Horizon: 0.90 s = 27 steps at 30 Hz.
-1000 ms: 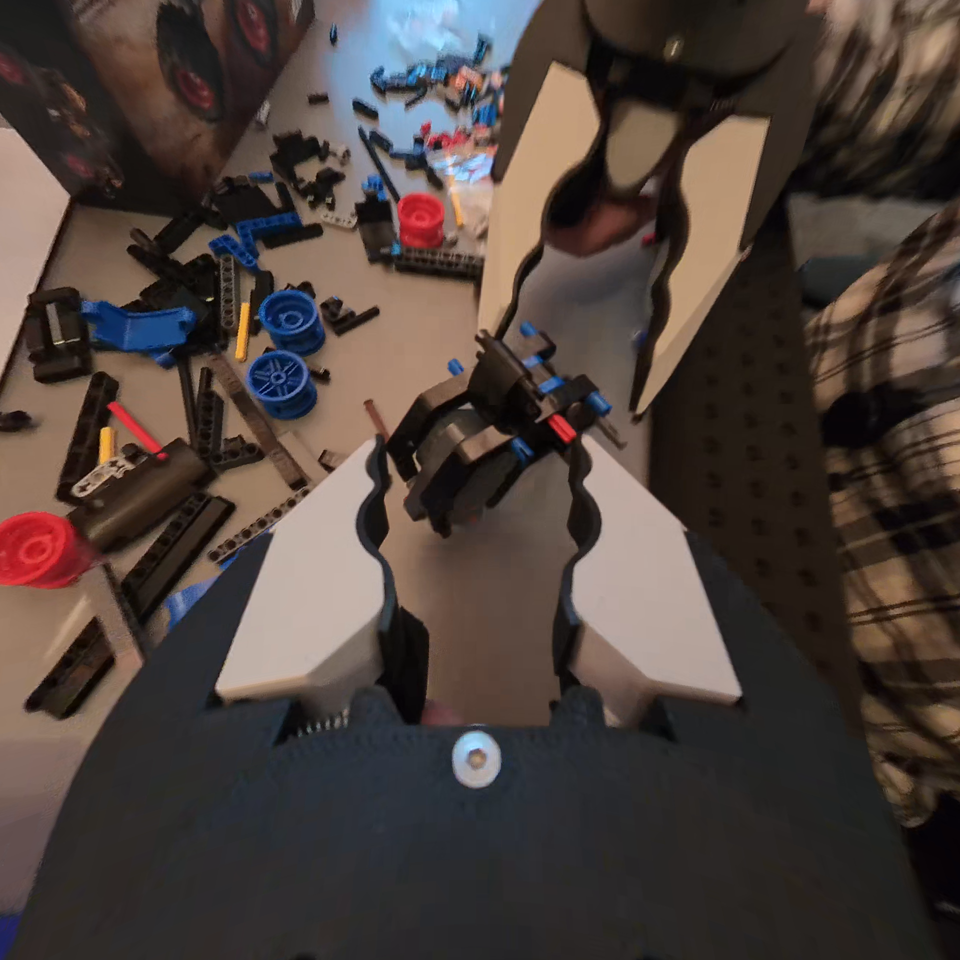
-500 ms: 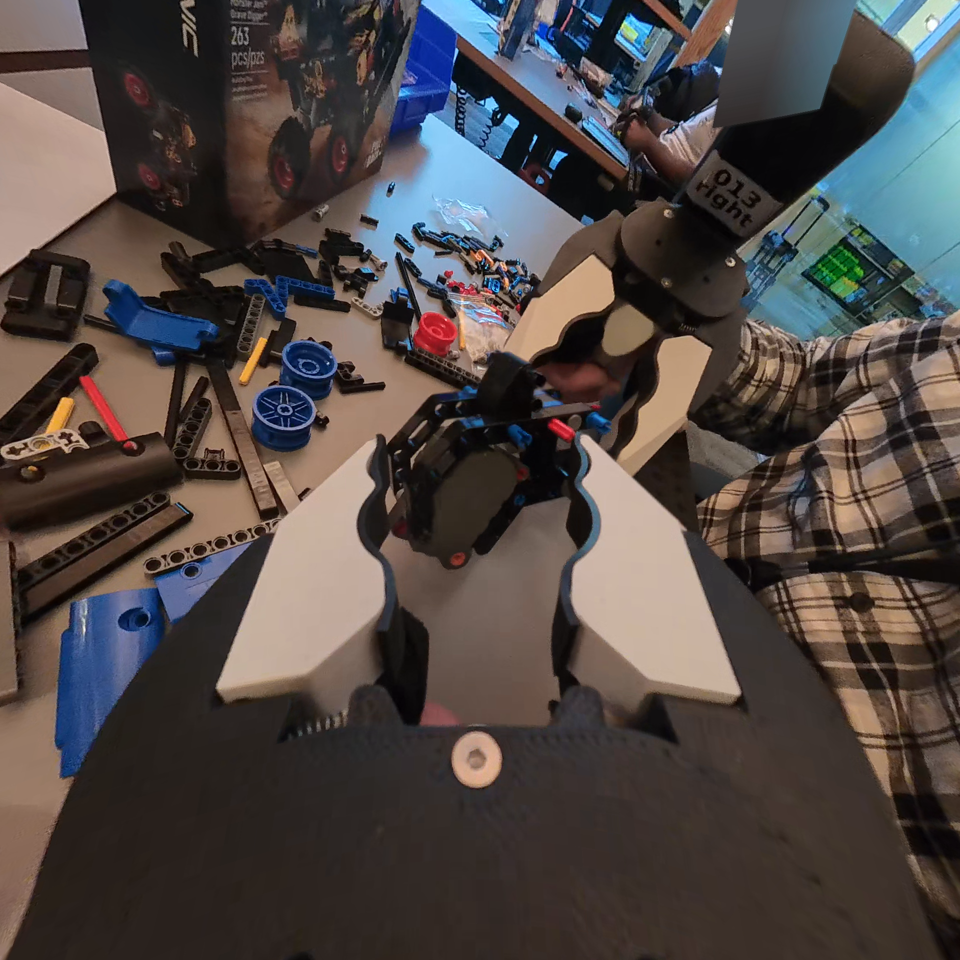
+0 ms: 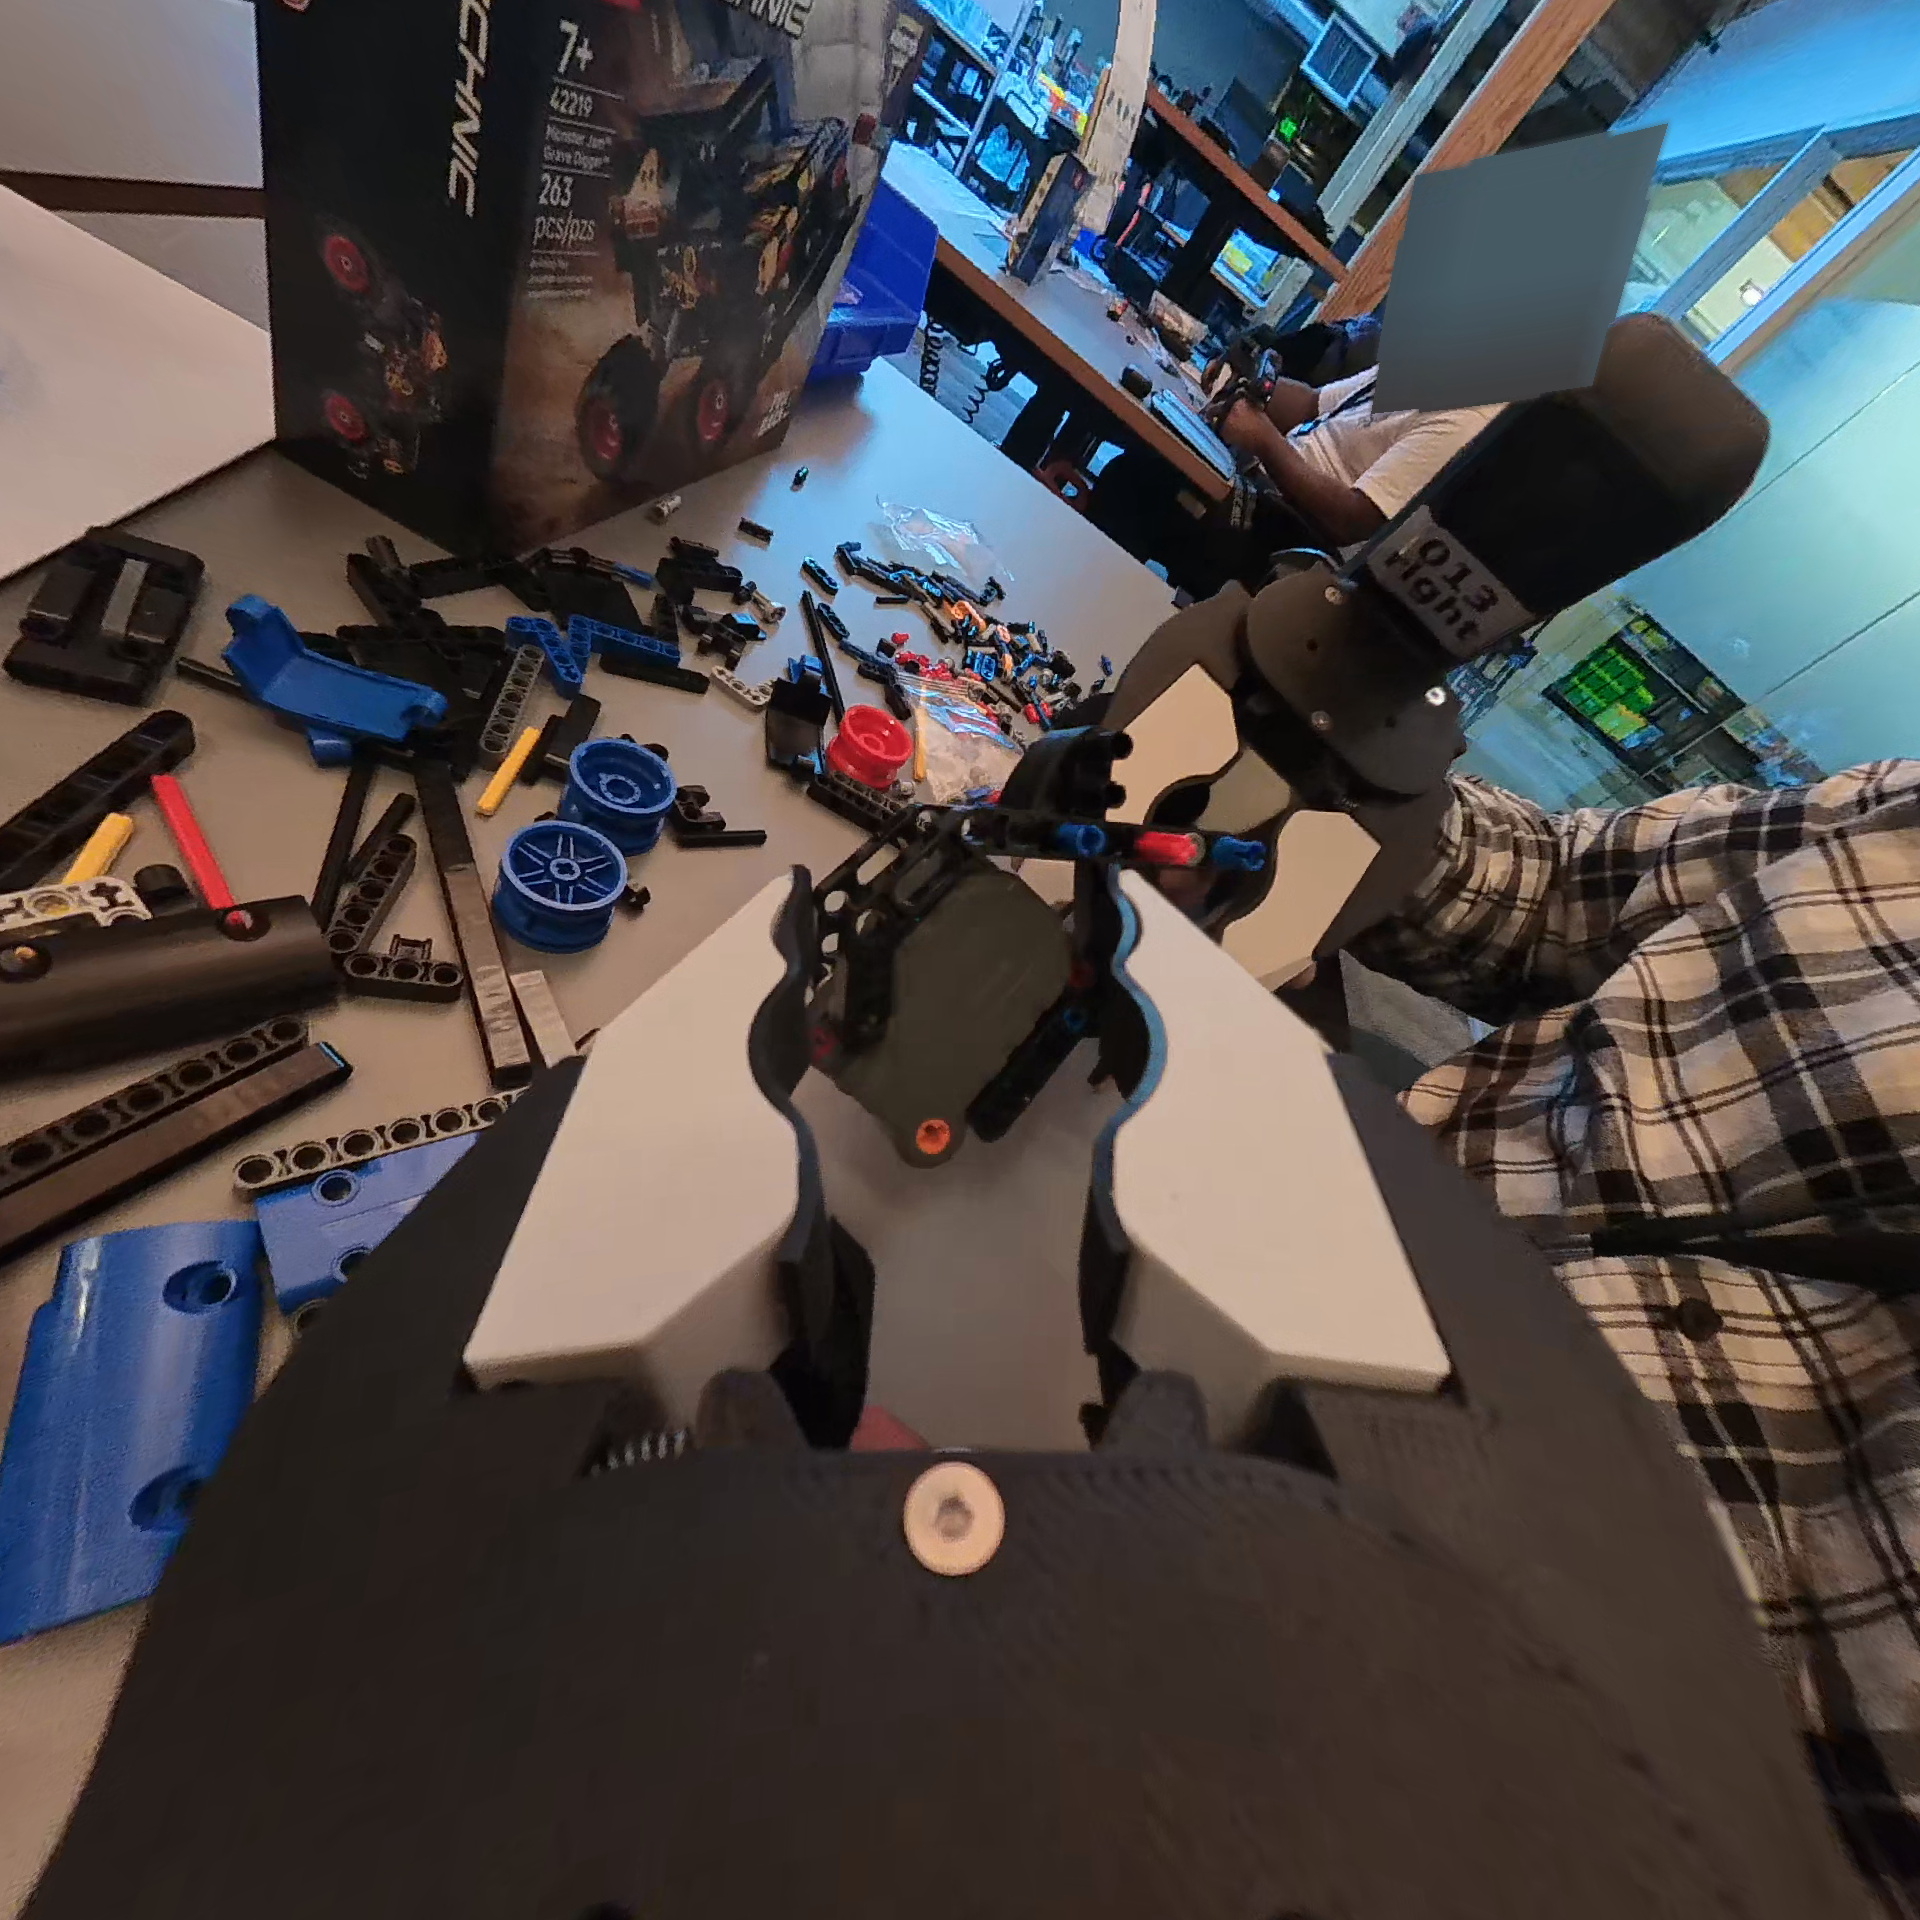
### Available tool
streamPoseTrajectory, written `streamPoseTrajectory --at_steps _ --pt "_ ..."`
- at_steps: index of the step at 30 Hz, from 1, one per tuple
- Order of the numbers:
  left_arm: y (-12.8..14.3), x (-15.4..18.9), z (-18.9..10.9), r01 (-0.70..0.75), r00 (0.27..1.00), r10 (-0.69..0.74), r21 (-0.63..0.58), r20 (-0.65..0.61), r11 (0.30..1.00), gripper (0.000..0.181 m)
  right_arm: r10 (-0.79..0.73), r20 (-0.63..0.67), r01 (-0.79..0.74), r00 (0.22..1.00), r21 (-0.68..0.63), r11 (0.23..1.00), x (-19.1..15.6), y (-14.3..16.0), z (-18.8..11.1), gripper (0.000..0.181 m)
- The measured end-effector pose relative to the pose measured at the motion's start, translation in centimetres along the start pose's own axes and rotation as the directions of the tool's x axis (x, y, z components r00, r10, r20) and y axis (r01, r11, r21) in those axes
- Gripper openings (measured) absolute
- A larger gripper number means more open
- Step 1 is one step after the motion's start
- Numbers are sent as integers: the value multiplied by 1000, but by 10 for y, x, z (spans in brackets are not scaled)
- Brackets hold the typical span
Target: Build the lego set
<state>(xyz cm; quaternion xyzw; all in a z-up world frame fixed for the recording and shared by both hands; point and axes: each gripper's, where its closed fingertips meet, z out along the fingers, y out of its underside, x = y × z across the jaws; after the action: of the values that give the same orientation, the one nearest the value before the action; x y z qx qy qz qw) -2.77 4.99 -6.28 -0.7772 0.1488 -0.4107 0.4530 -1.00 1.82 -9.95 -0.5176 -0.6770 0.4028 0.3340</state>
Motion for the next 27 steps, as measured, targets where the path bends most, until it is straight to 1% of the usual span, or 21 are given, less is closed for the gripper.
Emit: streamPoseTrajectory --at_steps 3,8,9,12,17,20,24,27 --pt "3 -1 1 11 1000 -11 -6 -5 1000 52 6 5 -6 1000 15 1000 0 -1 -1 32" --pt "5 2 -3 -5 1000 5 -14 -16 1000 46 69 61 -74 996 85 994 0 -10 -9 31" --pt "6 2 -4 -6 1000 6 -19 -19 1000 43 85 66 -92 994 101 991 2 -12 -12 29" --pt "10 4 -4 -3 999 1 -32 -40 999 39 111 89 -122 990 123 985 4 -16 -15 23" --pt "16 5 -1 -3 999 1 -37 -53 999 30 119 102 -128 988 89 988 3 -8 -12 22" --pt "22 0 0 33 997 -35 -41 -62 999 30 146 116 -154 982 66 986 3 -3 -9 22" --pt "31 -4 1 67 996 -71 -63 -58 996 38 162 141 -168 977 32 985 1 4 -7 20" --pt "39 -3 1 64 994 -72 -107 -80 992 34 167 166 -169 972 -7 986 -3 12 -5 19"
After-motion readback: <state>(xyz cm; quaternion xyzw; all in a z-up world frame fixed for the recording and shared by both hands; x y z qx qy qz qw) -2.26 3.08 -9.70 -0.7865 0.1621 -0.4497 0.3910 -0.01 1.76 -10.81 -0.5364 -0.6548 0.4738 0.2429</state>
